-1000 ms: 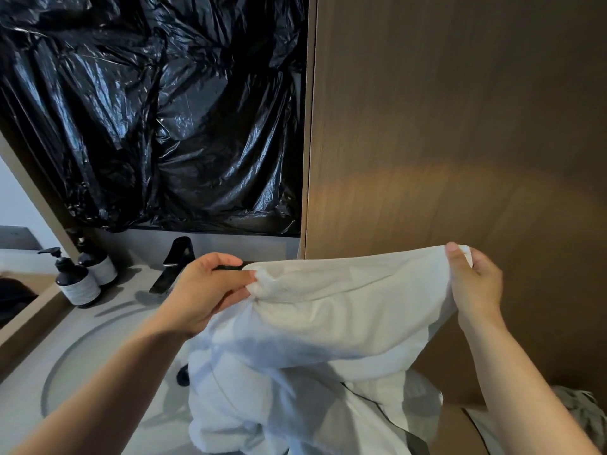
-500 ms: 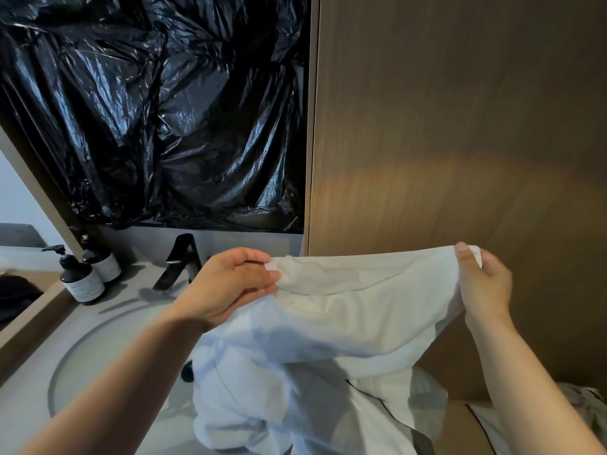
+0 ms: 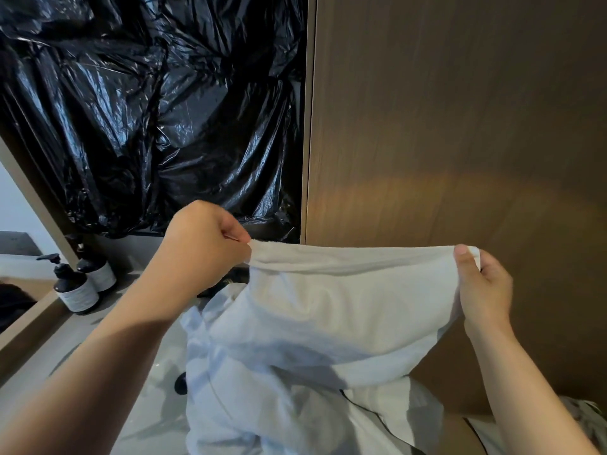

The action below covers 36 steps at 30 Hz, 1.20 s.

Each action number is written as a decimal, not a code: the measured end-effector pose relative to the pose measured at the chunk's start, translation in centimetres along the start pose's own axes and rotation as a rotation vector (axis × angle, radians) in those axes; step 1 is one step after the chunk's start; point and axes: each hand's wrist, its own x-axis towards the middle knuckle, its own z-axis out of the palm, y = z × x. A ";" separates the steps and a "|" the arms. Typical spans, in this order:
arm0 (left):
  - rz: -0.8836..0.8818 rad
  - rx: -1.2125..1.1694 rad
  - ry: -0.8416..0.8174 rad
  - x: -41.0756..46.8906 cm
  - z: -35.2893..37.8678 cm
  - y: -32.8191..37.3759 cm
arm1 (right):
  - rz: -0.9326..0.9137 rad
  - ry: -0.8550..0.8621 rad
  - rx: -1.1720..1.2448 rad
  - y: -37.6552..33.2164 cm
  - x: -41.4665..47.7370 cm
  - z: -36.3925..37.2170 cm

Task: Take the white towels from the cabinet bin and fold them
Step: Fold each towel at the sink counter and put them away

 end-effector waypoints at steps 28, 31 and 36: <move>-0.936 -1.297 -0.558 -0.4 6.8 -7.2 | -0.176 -0.079 0.038 -2.2 -1.0 1.4; -1.015 -1.298 -0.646 0.1 7.6 -7.5 | -0.188 -0.104 0.045 -2.4 -1.1 1.6; -0.979 -1.153 -0.712 1.3 8.1 -6.7 | -0.196 -0.122 0.036 -2.8 -1.3 1.7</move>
